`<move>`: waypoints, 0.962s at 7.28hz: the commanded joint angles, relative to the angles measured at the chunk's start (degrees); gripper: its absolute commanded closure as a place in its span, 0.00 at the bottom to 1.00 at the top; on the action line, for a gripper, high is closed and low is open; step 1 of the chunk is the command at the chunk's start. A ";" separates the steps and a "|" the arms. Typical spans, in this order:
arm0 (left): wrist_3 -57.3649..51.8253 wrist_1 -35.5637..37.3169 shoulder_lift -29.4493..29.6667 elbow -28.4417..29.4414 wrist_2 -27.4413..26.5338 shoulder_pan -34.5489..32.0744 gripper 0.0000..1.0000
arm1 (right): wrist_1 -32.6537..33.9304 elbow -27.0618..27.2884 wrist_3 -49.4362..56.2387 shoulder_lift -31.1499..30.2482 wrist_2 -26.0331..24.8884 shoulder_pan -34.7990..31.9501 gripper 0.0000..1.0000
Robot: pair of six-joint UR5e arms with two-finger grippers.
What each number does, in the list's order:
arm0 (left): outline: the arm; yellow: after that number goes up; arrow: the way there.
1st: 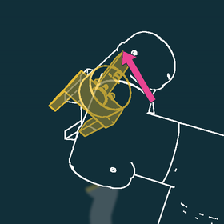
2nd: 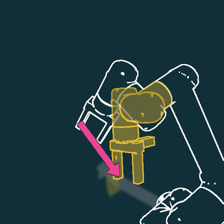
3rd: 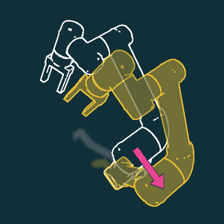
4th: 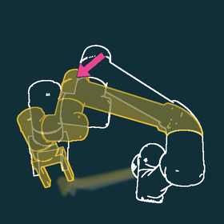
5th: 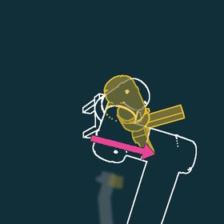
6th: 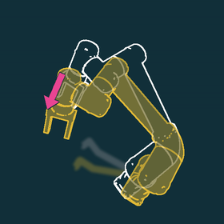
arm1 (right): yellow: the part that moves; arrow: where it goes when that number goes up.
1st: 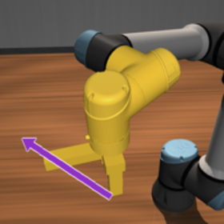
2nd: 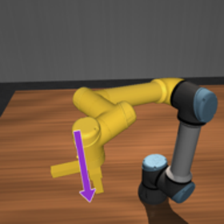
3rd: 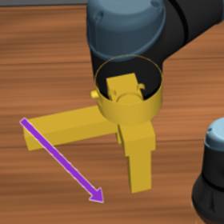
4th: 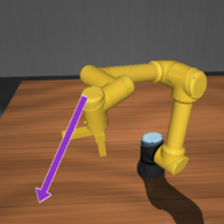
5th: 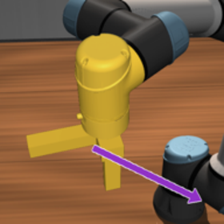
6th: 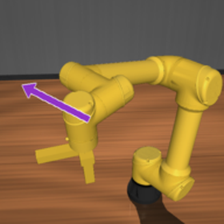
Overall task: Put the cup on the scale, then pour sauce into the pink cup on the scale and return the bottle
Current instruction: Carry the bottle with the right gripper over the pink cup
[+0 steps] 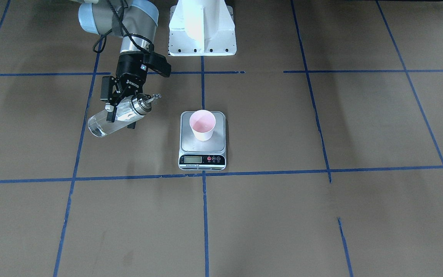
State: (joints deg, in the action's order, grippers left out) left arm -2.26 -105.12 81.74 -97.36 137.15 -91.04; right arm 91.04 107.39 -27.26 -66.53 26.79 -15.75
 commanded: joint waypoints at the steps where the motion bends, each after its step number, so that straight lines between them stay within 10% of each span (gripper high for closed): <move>1: -0.03 0.00 -0.08 -0.02 0.04 0.08 0.00 | 8.08 -1.82 0.02 5.07 0.02 0.37 1.00; 7: -0.03 0.26 -0.17 0.07 0.83 -0.01 0.00 | 16.51 -6.49 -0.07 9.12 -3.32 2.30 1.00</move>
State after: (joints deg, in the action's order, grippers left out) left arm -2.29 -104.96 81.56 -97.30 137.97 -91.03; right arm 103.73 101.03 -27.33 -58.99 24.40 -14.06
